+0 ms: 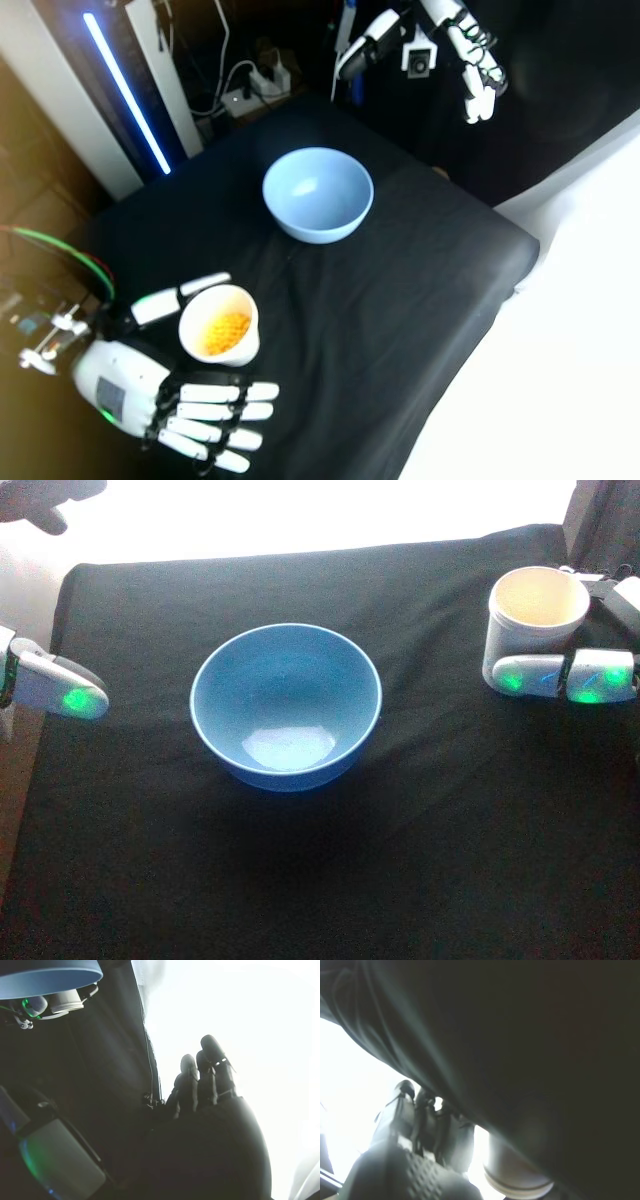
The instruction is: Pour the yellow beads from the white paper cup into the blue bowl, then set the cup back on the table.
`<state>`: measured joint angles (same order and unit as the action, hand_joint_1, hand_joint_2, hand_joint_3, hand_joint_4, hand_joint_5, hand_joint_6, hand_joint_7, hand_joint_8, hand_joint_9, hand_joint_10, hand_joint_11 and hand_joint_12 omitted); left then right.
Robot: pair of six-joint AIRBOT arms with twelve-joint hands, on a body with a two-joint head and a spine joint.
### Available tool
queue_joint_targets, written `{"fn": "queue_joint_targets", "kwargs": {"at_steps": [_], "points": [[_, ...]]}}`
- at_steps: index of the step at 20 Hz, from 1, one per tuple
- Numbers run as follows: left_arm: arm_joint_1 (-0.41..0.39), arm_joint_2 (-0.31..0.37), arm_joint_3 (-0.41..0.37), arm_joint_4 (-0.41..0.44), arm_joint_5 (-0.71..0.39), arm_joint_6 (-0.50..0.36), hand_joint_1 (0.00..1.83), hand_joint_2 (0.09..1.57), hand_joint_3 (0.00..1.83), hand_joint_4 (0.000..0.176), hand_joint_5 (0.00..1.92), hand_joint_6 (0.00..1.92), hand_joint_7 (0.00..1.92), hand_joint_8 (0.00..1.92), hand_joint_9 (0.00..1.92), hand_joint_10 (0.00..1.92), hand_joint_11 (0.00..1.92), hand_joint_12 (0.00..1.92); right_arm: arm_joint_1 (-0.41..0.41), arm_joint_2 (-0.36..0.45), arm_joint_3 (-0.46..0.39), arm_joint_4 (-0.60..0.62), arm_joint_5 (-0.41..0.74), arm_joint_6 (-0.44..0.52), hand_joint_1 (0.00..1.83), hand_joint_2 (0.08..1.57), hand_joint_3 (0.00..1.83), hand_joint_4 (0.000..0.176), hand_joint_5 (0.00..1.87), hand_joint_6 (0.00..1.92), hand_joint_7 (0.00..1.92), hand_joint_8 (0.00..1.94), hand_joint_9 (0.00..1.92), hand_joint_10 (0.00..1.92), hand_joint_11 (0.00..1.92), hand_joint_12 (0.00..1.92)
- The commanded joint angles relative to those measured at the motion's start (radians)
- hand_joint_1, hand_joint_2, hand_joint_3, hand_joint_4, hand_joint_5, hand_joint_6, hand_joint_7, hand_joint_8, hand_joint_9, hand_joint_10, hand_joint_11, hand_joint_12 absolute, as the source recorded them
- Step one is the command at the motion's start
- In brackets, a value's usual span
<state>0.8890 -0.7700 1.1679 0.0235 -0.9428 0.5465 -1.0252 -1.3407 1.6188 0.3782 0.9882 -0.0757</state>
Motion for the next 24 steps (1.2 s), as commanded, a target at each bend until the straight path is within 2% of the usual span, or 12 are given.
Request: {"fn": "queue_joint_targets", "kwargs": {"at_steps": [1, 3, 6, 8, 9, 14, 16, 19, 20, 21, 23, 24], "points": [[-0.012, -0.002, 0.005, -0.033, -0.115, -0.010, 0.83, 0.43, 0.90, 0.000, 0.00, 0.00, 0.22, 0.01, 0.05, 0.40, 0.00, 1.16, 0.012, -0.002, 0.005, 0.012, 0.117, 0.012, 0.94, 0.74, 0.00, 0.000, 0.82, 0.00, 0.69, 0.00, 0.49, 0.00, 0.18, 0.13], [-0.011, -0.004, 0.006, -0.033, -0.114, -0.011, 0.83, 0.41, 0.91, 0.000, 0.00, 0.00, 0.22, 0.00, 0.07, 0.37, 0.00, 1.29, 0.012, -0.003, 0.006, 0.012, 0.117, 0.012, 1.00, 0.82, 0.00, 0.000, 0.99, 0.01, 0.79, 0.01, 0.54, 0.00, 0.01, 0.62], [-0.011, -0.004, 0.006, -0.034, -0.115, -0.013, 0.81, 0.40, 0.96, 0.000, 0.00, 0.00, 0.23, 0.00, 0.10, 0.37, 0.00, 1.35, 0.012, -0.003, 0.006, 0.012, 0.117, 0.012, 1.08, 0.87, 0.00, 0.000, 1.08, 0.01, 1.01, 0.02, 0.50, 0.00, 0.00, 0.35], [-0.010, -0.004, 0.006, -0.034, -0.115, -0.013, 0.83, 0.40, 0.97, 0.000, 0.00, 0.00, 0.21, 0.00, 0.07, 0.36, 0.00, 1.35, 0.012, -0.003, 0.006, 0.012, 0.117, 0.020, 1.14, 0.97, 0.00, 0.055, 1.34, 0.29, 1.12, 0.01, 0.57, 0.00, 0.01, 0.41], [-0.009, -0.005, 0.006, -0.034, -0.115, -0.013, 0.83, 0.40, 0.97, 0.000, 0.00, 0.00, 0.22, 0.00, 0.08, 0.36, 0.00, 1.36, 0.012, -0.002, 0.007, 0.007, 0.117, 0.026, 1.25, 0.98, 0.00, 0.006, 1.31, 0.47, 1.33, 0.11, 0.58, 0.01, 0.00, 0.41], [0.003, -0.006, 0.006, -0.039, -0.121, -0.016, 0.83, 0.39, 1.01, 0.000, 0.00, 0.00, 0.22, 0.01, 0.07, 0.39, 0.00, 1.45, 0.012, 0.000, 0.005, -0.028, 0.121, 0.045, 1.27, 1.01, 0.00, 0.000, 1.28, 0.59, 1.24, 0.40, 0.65, 0.00, 0.09, 0.59], [0.009, -0.008, 0.006, -0.039, -0.132, -0.024, 0.80, 0.37, 1.04, 0.000, 0.00, 0.00, 0.23, 0.00, 0.08, 0.38, 0.00, 1.42, 0.015, 0.000, 0.000, -0.040, 0.134, 0.053, 1.10, 1.00, 0.00, 0.173, 1.26, 0.48, 0.88, 0.01, 0.59, 0.01, 0.09, 0.69], [0.010, -0.010, 0.008, -0.039, -0.129, -0.024, 0.78, 0.36, 1.04, 0.000, 0.00, 0.00, 0.23, 0.00, 0.08, 0.38, 0.00, 1.42, 0.027, 0.015, -0.015, -0.066, 0.148, 0.057, 1.10, 0.99, 0.00, 0.176, 1.28, 0.45, 0.78, 0.00, 0.59, 0.00, 0.08, 0.80], [0.011, -0.011, 0.008, -0.039, -0.129, -0.025, 0.82, 0.38, 1.04, 0.000, 0.00, 0.00, 0.20, 0.00, 0.05, 0.37, 0.00, 1.36, 0.027, 0.017, -0.018, -0.068, 0.150, 0.057, 1.12, 0.99, 0.00, 0.135, 1.29, 0.44, 0.84, 0.01, 0.62, 0.01, 0.10, 0.82], [0.011, -0.011, 0.009, -0.039, -0.127, -0.025, 0.83, 0.37, 1.06, 0.000, 0.00, 0.00, 0.19, 0.00, 0.04, 0.36, 0.00, 1.30, 0.027, 0.025, -0.024, -0.072, 0.158, 0.057, 1.11, 0.99, 0.00, 0.168, 1.29, 0.44, 0.82, 0.01, 0.62, 0.00, 0.10, 0.83], [0.011, -0.013, 0.009, -0.039, -0.129, -0.028, 0.83, 0.40, 1.07, 0.000, 0.00, 0.00, 0.19, 0.00, 0.04, 0.37, 0.00, 1.30, 0.027, 0.043, -0.038, -0.082, 0.173, 0.057, 1.14, 1.00, 0.00, 0.026, 1.24, 0.53, 0.92, 0.01, 0.66, 0.01, 0.13, 0.85], [0.012, -0.014, 0.009, -0.039, -0.133, -0.032, 0.82, 0.39, 1.07, 0.000, 0.00, 0.00, 0.20, 0.00, 0.05, 0.38, 0.00, 1.36, 0.027, 0.053, -0.044, -0.090, 0.179, 0.056, 1.16, 1.02, 0.00, 0.000, 1.18, 0.64, 1.03, 0.01, 0.82, 0.02, 0.36, 0.82]]}}
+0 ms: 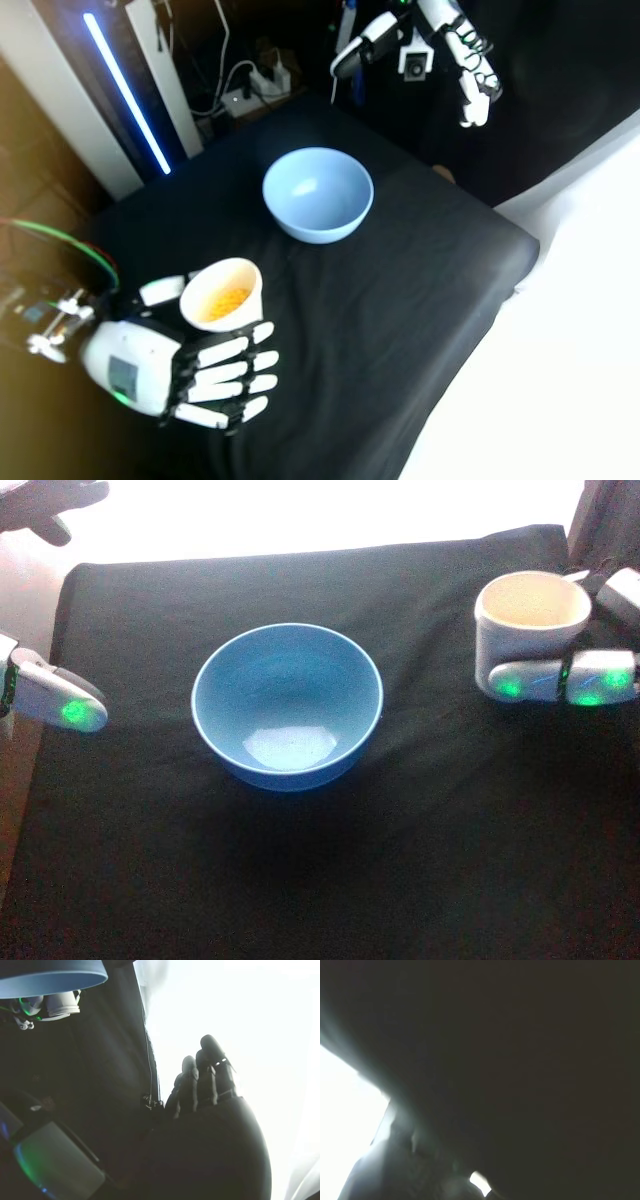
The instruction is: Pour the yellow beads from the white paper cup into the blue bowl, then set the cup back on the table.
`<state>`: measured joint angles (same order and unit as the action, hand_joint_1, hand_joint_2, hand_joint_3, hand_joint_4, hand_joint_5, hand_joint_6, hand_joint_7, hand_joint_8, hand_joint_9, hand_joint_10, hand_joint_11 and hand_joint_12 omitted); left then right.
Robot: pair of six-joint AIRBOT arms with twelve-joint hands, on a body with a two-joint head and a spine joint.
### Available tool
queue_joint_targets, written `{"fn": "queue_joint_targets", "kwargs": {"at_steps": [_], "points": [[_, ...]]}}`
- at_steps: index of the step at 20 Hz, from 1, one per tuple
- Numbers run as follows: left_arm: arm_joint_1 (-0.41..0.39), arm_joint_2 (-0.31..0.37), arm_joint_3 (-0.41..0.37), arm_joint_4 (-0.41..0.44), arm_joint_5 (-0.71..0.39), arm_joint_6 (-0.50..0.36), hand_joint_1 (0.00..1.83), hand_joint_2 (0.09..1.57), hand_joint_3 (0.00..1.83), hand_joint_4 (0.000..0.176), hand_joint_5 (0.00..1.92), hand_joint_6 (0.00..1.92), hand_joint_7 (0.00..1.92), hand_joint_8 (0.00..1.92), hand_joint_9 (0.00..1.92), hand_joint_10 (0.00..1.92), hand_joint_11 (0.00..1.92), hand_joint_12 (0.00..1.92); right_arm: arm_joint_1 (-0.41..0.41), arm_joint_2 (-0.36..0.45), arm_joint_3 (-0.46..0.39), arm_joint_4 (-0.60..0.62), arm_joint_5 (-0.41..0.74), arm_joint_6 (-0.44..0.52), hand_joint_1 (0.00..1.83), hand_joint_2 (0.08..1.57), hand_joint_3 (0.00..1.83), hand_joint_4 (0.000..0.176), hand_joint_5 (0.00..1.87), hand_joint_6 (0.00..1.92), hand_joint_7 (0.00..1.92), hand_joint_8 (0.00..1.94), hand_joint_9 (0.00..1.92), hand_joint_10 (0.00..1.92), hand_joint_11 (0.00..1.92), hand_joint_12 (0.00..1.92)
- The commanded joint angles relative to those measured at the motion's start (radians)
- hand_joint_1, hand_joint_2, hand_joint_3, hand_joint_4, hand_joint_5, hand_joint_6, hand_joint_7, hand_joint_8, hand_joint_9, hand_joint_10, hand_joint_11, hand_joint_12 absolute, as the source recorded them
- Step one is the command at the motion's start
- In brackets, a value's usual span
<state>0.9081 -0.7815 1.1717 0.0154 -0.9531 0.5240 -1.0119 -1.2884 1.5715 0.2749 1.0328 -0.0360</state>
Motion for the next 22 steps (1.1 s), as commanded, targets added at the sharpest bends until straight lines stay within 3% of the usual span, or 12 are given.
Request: {"fn": "queue_joint_targets", "kwargs": {"at_steps": [1, 2, 3, 4, 5, 6, 7, 12, 15, 17, 20, 22], "points": [[-0.006, -0.003, 0.005, -0.030, -0.126, -0.013, 0.83, 0.38, 1.08, 0.000, 0.00, 0.00, 0.20, 0.00, 0.03, 0.39, 0.00, 1.41, 0.014, 0.009, -0.002, 0.007, 0.137, 0.016, 1.18, 1.04, 0.00, 0.000, 1.12, 0.73, 1.07, 0.01, 0.92, 0.02, 0.54, 0.73], [-0.005, -0.003, 0.005, -0.030, -0.128, -0.014, 0.81, 0.38, 1.09, 0.000, 0.00, 0.00, 0.18, 0.00, 0.02, 0.39, 0.00, 1.42, 0.014, 0.018, -0.008, 0.002, 0.140, 0.016, 1.18, 1.06, 0.00, 0.000, 1.07, 0.82, 1.05, 0.00, 0.99, 0.01, 0.70, 0.62], [-0.005, -0.003, 0.005, -0.029, -0.128, -0.014, 0.81, 0.38, 1.09, 0.000, 0.00, 0.00, 0.17, 0.00, 0.01, 0.39, 0.00, 1.42, 0.014, 0.026, -0.012, -0.004, 0.140, 0.016, 1.24, 1.06, 0.00, 0.000, 0.98, 0.99, 1.23, 0.37, 1.05, 0.01, 0.77, 0.53], [-0.005, -0.004, 0.006, -0.029, -0.127, -0.014, 0.80, 0.39, 1.09, 0.000, 0.00, 0.00, 0.17, 0.00, 0.02, 0.39, 0.00, 1.42, 0.014, 0.035, -0.018, -0.007, 0.143, 0.016, 1.25, 1.08, 0.00, 0.000, 0.91, 1.07, 1.21, 0.58, 1.05, 0.00, 0.75, 0.47], [-0.005, -0.004, 0.006, -0.029, -0.125, -0.014, 0.80, 0.39, 1.09, 0.000, 0.00, 0.00, 0.16, 0.00, 0.01, 0.39, 0.00, 1.42, 0.014, 0.045, -0.024, -0.009, 0.146, 0.014, 1.26, 1.08, 0.00, 0.000, 0.90, 1.06, 1.22, 0.61, 1.06, 0.00, 0.72, 0.43], [-0.005, -0.005, 0.007, -0.029, -0.124, -0.014, 0.77, 0.41, 1.09, 0.000, 0.00, 0.00, 0.18, 0.01, 0.02, 0.40, 0.00, 1.42, 0.014, 0.054, -0.031, -0.011, 0.148, 0.009, 1.26, 1.06, 0.00, 0.000, 0.97, 0.98, 1.26, 0.52, 1.17, 0.01, 0.90, 0.42], [-0.005, -0.007, 0.008, -0.029, -0.123, -0.014, 0.77, 0.42, 1.07, 0.000, 0.00, 0.00, 0.19, 0.01, 0.02, 0.41, 0.00, 1.46, 0.014, 0.062, -0.036, -0.012, 0.150, 0.007, 1.37, 1.03, 0.01, 0.000, 0.96, 0.97, 1.28, 0.46, 1.18, 0.55, 0.92, 0.41], [-0.005, -0.014, 0.014, -0.029, -0.122, -0.018, 0.75, 0.35, 1.12, 0.000, 0.00, 0.00, 0.20, 0.01, 0.00, 0.44, 0.00, 1.38, 0.019, 0.097, -0.043, -0.027, 0.154, 0.004, 1.39, 1.06, 0.00, 0.000, 0.88, 1.10, 1.23, 0.65, 1.06, 0.80, 0.79, 0.34], [-0.005, -0.017, 0.015, -0.030, -0.121, -0.019, 0.75, 0.35, 1.16, 0.000, 0.00, 0.00, 0.20, 0.00, 0.00, 0.42, 0.00, 1.46, 0.032, 0.114, -0.044, -0.036, 0.154, 0.004, 1.39, 1.08, 0.00, 0.000, 0.87, 1.11, 1.18, 0.68, 1.00, 0.94, 0.90, 0.39], [-0.005, -0.019, 0.015, -0.030, -0.118, -0.020, 0.75, 0.36, 1.17, 0.000, 0.00, 0.00, 0.19, 0.00, 0.00, 0.41, 0.00, 1.47, 0.050, 0.133, -0.045, -0.056, 0.153, 0.004, 1.39, 1.08, 0.00, 0.000, 0.89, 1.06, 1.16, 0.68, 1.00, 0.99, 0.95, 0.41], [-0.005, -0.019, 0.016, -0.030, -0.116, -0.021, 0.75, 0.35, 1.16, 0.000, 0.00, 0.00, 0.19, 0.00, 0.00, 0.40, 0.00, 1.47, 0.081, 0.153, -0.045, -0.087, 0.143, 0.002, 1.40, 1.04, 0.00, 0.000, 1.01, 0.79, 1.21, 0.61, 1.10, 0.93, 0.98, 0.51], [-0.005, -0.019, 0.016, -0.030, -0.115, -0.023, 0.75, 0.37, 1.16, 0.000, 0.00, 0.00, 0.18, 0.01, 0.00, 0.37, 0.00, 1.39, 0.110, 0.166, -0.045, -0.114, 0.117, -0.009, 1.40, 1.02, 0.00, 0.000, 1.02, 0.78, 1.23, 0.55, 1.25, 0.69, 1.09, 0.53]]}}
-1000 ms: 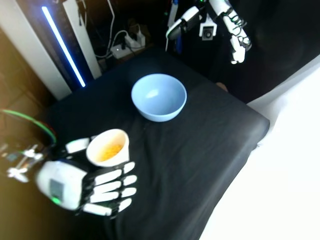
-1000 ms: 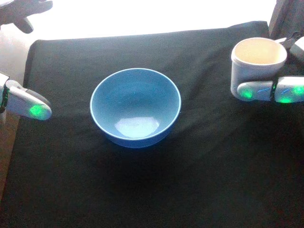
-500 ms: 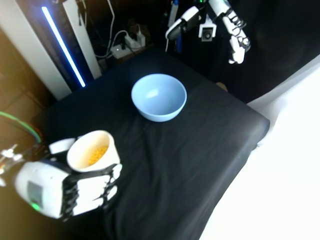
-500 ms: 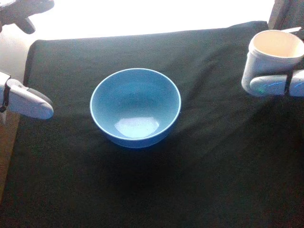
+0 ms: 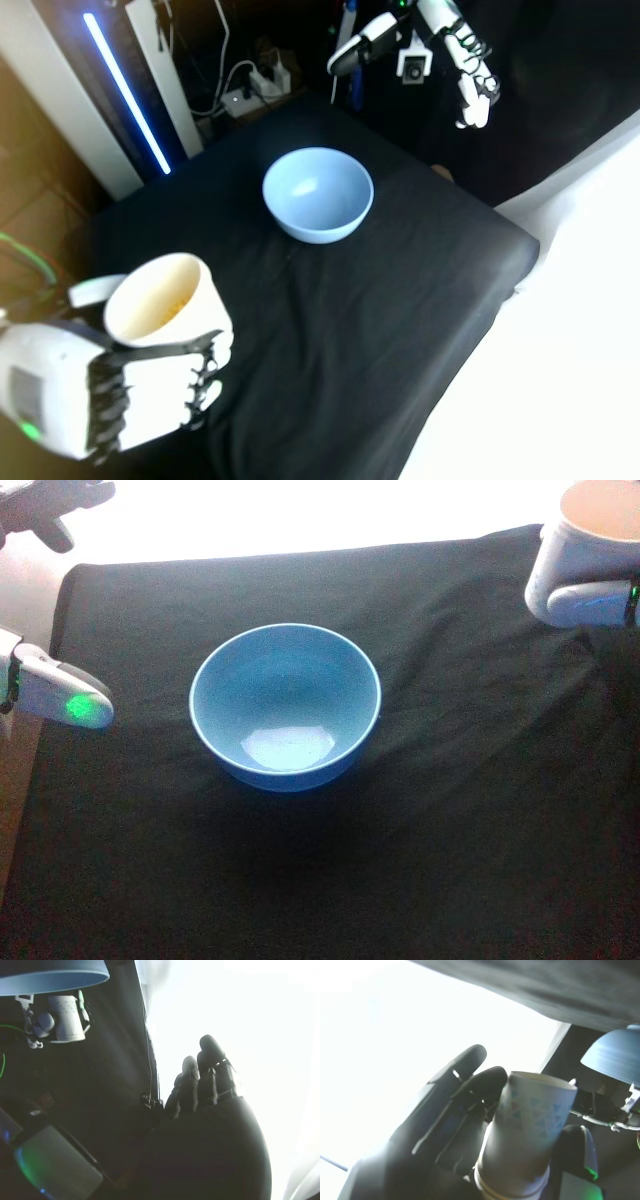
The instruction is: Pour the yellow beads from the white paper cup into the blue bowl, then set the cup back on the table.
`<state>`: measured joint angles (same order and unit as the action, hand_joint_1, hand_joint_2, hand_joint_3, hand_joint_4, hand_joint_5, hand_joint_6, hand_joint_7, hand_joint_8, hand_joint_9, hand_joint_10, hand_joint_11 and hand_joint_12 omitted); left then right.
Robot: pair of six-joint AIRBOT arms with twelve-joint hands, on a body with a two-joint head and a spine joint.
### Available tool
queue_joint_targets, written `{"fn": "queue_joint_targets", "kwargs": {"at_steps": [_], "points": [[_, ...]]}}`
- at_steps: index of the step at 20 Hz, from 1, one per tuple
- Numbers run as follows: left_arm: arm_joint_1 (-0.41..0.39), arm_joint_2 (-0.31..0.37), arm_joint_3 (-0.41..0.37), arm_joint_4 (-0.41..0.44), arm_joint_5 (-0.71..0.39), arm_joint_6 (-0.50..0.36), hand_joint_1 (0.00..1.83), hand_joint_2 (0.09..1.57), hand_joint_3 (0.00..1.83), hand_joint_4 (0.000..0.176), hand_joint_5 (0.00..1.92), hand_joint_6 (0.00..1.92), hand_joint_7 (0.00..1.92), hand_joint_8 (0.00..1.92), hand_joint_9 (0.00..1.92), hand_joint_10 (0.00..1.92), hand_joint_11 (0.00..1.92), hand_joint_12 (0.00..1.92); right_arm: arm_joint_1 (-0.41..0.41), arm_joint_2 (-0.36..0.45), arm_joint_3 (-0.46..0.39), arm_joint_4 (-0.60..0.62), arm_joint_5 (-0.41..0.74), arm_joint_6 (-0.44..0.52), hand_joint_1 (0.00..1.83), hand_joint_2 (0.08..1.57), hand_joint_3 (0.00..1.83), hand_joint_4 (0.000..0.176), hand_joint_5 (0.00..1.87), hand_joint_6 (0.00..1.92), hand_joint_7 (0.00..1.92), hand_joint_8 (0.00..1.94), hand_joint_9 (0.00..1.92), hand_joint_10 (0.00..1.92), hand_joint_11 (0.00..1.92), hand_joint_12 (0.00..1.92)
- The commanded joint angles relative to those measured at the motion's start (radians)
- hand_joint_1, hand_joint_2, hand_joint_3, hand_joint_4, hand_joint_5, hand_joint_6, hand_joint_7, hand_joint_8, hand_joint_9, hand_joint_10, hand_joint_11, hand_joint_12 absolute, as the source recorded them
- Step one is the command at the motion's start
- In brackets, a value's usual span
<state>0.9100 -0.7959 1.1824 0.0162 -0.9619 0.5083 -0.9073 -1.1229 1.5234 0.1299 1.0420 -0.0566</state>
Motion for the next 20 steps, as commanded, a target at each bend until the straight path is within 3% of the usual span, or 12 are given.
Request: {"fn": "queue_joint_targets", "kwargs": {"at_steps": [1, 2, 3, 5, 8, 10, 11, 12, 15, 20], "points": [[-0.007, -0.005, 0.006, -0.031, -0.105, -0.008, 0.77, 0.37, 1.16, 0.000, 0.00, 0.00, 0.18, 0.01, 0.00, 0.37, 0.00, 1.38, 0.017, 0.005, 0.003, 0.018, 0.095, 0.004, 1.40, 1.02, 0.00, 0.000, 1.04, 0.74, 1.21, 0.59, 1.26, 0.67, 1.11, 0.53], [-0.007, -0.006, 0.007, -0.031, -0.103, -0.008, 0.78, 0.38, 1.16, 0.000, 0.00, 0.00, 0.18, 0.00, 0.00, 0.37, 0.00, 1.37, 0.032, 0.010, 0.005, 0.008, 0.084, 0.001, 1.40, 1.01, 0.00, 0.000, 1.06, 0.71, 1.20, 0.61, 1.26, 0.66, 1.11, 0.53], [-0.007, -0.006, 0.007, -0.031, -0.104, -0.008, 0.78, 0.39, 1.16, 0.000, 0.00, 0.00, 0.17, 0.00, 0.00, 0.35, 0.00, 1.30, 0.057, 0.010, 0.009, -0.017, 0.060, -0.001, 1.29, 1.03, 0.00, 0.000, 1.09, 0.71, 1.24, 0.62, 1.25, 0.33, 1.13, 0.52], [-0.007, -0.006, 0.007, -0.031, -0.103, -0.009, 0.80, 0.37, 1.19, 0.000, 0.00, 0.00, 0.18, 0.00, 0.00, 0.33, 0.00, 1.20, 0.101, 0.009, 0.017, -0.068, 0.013, -0.009, 1.27, 1.03, 0.00, 0.000, 1.08, 0.76, 1.27, 0.55, 1.34, 0.06, 1.15, 0.46], [-0.007, -0.006, 0.008, -0.031, -0.104, -0.012, 0.79, 0.38, 1.21, 0.000, 0.00, 0.00, 0.17, 0.00, 0.00, 0.32, 0.00, 1.13, 0.170, -0.002, 0.034, -0.154, -0.062, -0.014, 1.27, 1.02, 0.00, 0.000, 1.10, 0.70, 1.31, 0.49, 1.42, 0.02, 1.15, 0.60], [-0.007, -0.006, 0.010, -0.031, -0.105, -0.016, 0.79, 0.38, 1.18, 0.000, 0.00, 0.00, 0.17, 0.00, 0.02, 0.33, 0.00, 1.12, 0.213, -0.016, 0.049, -0.209, -0.107, -0.014, 1.27, 1.03, 0.00, 0.000, 1.08, 0.77, 1.31, 0.47, 1.44, 0.01, 1.13, 0.70], [-0.007, -0.006, 0.010, -0.031, -0.105, -0.016, 0.79, 0.38, 1.20, 0.000, 0.00, 0.00, 0.18, 0.01, 0.02, 0.35, 0.00, 1.20, 0.235, -0.022, 0.054, -0.235, -0.128, -0.014, 1.28, 1.03, 0.00, 0.000, 1.10, 0.66, 1.27, 0.62, 1.46, 0.02, 1.12, 0.83], [-0.007, -0.006, 0.010, -0.030, -0.104, -0.016, 0.80, 0.38, 1.22, 0.000, 0.00, 0.00, 0.19, 0.01, 0.02, 0.37, 0.00, 1.32, 0.264, -0.026, 0.061, -0.275, -0.158, -0.014, 1.27, 1.04, 0.00, 0.000, 1.07, 0.70, 1.24, 0.67, 1.44, 0.01, 1.10, 0.86], [-0.007, -0.006, 0.011, -0.028, -0.100, -0.017, 0.81, 0.36, 1.24, 0.000, 0.00, 0.00, 0.18, 0.00, 0.00, 0.34, 0.00, 1.45, 0.335, -0.026, 0.076, -0.366, -0.224, -0.014, 1.27, 1.06, 0.00, 0.000, 0.99, 0.86, 1.27, 0.60, 1.45, 0.01, 1.14, 0.81], [-0.008, -0.006, 0.013, -0.021, -0.088, -0.018, 0.86, 0.36, 1.26, 0.000, 0.00, 0.00, 0.17, 0.00, 0.00, 0.32, 0.00, 1.56, 0.392, -0.043, 0.087, -0.422, -0.264, -0.014, 1.28, 1.05, 0.00, 0.000, 1.04, 0.72, 1.27, 0.66, 1.48, 0.01, 1.11, 0.99]]}}
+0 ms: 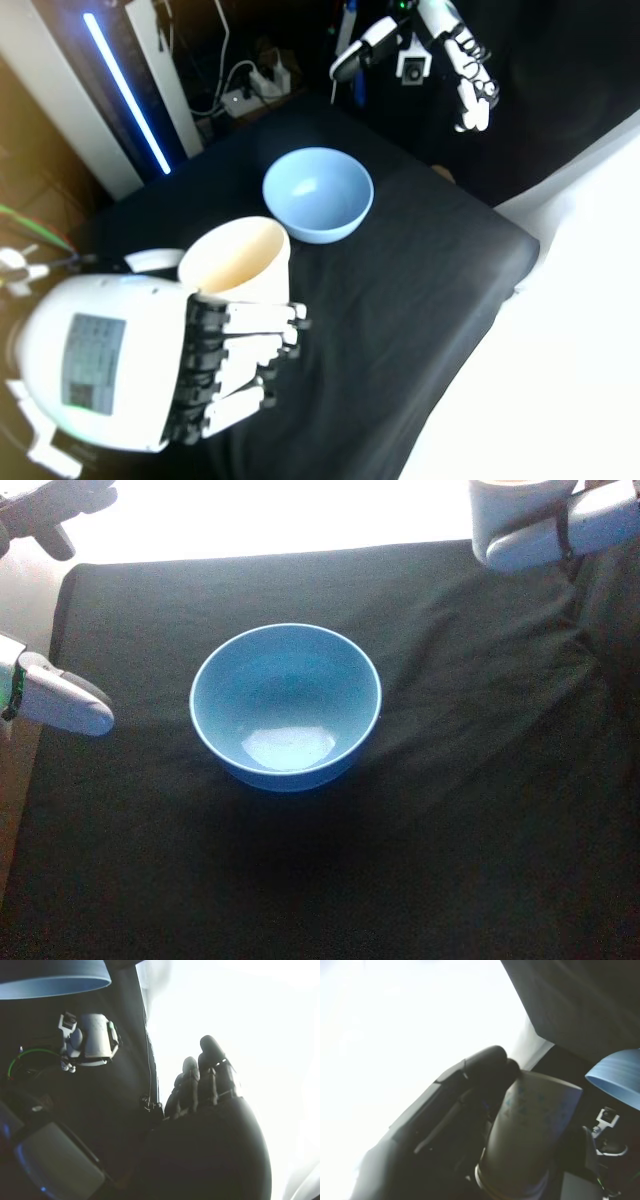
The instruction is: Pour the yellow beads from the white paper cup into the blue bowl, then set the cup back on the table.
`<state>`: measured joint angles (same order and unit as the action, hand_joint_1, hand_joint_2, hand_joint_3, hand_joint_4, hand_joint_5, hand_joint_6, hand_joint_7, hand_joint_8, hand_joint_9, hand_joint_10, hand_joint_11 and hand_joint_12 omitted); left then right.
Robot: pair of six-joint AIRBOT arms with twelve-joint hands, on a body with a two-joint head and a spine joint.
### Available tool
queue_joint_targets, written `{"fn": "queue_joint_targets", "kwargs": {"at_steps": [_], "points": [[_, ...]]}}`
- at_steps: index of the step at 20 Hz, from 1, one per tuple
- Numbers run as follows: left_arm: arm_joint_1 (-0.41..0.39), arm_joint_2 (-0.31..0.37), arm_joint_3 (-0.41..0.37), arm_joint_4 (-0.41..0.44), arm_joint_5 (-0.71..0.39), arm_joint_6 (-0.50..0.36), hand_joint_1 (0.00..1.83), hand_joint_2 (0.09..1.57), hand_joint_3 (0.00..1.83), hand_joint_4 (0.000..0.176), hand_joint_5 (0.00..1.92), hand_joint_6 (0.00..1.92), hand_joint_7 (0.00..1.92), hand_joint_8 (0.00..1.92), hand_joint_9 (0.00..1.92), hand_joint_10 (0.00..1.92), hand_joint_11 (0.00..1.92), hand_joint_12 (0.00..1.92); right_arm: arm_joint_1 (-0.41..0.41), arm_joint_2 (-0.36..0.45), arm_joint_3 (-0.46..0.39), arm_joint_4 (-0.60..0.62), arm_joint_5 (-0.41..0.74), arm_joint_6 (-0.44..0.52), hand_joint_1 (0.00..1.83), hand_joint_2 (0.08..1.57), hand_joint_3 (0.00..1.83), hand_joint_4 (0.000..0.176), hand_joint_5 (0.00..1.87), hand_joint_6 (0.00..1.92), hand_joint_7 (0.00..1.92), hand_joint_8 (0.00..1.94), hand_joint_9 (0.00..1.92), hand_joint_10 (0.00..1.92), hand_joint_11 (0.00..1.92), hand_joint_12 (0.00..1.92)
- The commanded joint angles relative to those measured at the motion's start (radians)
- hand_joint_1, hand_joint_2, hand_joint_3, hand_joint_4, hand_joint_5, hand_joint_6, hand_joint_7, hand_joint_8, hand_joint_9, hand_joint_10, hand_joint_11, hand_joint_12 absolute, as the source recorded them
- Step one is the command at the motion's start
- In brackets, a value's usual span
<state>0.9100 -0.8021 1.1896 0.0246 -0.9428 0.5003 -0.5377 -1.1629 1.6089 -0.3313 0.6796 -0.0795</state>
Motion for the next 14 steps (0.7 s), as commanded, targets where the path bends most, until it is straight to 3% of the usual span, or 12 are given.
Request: {"fn": "queue_joint_targets", "kwargs": {"at_steps": [1, 6, 9, 12, 13, 14], "points": [[-0.008, 0.000, 0.006, -0.029, -0.104, -0.011, 0.86, 0.39, 1.25, 0.000, 0.00, 0.00, 0.18, 0.01, 0.01, 0.33, 0.00, 1.58, 0.024, -0.006, 0.002, 0.033, 0.098, 0.009, 1.29, 1.05, 0.00, 0.000, 1.03, 0.73, 1.25, 0.69, 1.47, 0.00, 1.09, 1.01], [-0.008, -0.001, 0.006, -0.027, -0.096, -0.011, 0.90, 0.39, 1.24, 0.000, 0.00, 0.00, 0.21, 0.01, 0.02, 0.41, 0.00, 1.41, 0.098, -0.016, -0.016, -0.105, 0.098, 0.060, 1.27, 1.07, 0.00, 0.000, 0.98, 0.86, 1.22, 0.70, 1.46, 0.00, 1.11, 0.97], [-0.008, -0.001, 0.007, -0.027, -0.094, -0.011, 0.95, 0.37, 1.28, 0.000, 0.00, 0.00, 0.22, 0.01, 0.00, 0.46, 0.00, 1.51, 0.138, -0.030, -0.040, -0.183, 0.098, 0.060, 1.28, 1.06, 0.00, 0.000, 1.00, 0.82, 1.25, 0.68, 1.50, 0.01, 1.11, 1.00], [-0.008, -0.001, 0.008, -0.027, -0.093, -0.011, 0.91, 0.37, 1.29, 0.000, 0.00, 0.00, 0.22, 0.00, 0.01, 0.42, 0.00, 1.47, 0.147, -0.034, -0.069, -0.256, 0.098, 0.060, 1.29, 1.04, 0.00, 0.000, 1.06, 0.68, 1.26, 0.67, 1.52, 0.02, 1.01, 1.25], [-0.008, -0.001, 0.008, -0.027, -0.092, -0.011, 0.91, 0.36, 1.31, 0.000, 0.00, 0.00, 0.22, 0.00, 0.01, 0.40, 0.00, 1.44, 0.150, -0.037, -0.072, -0.267, 0.098, 0.060, 1.29, 1.05, 0.00, 0.000, 1.09, 0.60, 1.19, 0.83, 1.50, 0.02, 0.96, 1.37], [-0.008, -0.001, 0.008, -0.027, -0.090, -0.011, 0.92, 0.38, 1.29, 0.000, 0.00, 0.00, 0.22, 0.00, 0.01, 0.40, 0.00, 1.44, 0.151, -0.043, -0.072, -0.276, 0.098, 0.060, 1.27, 1.06, 0.00, 0.000, 1.05, 0.70, 1.17, 0.84, 1.45, 0.00, 0.89, 1.35]]}}
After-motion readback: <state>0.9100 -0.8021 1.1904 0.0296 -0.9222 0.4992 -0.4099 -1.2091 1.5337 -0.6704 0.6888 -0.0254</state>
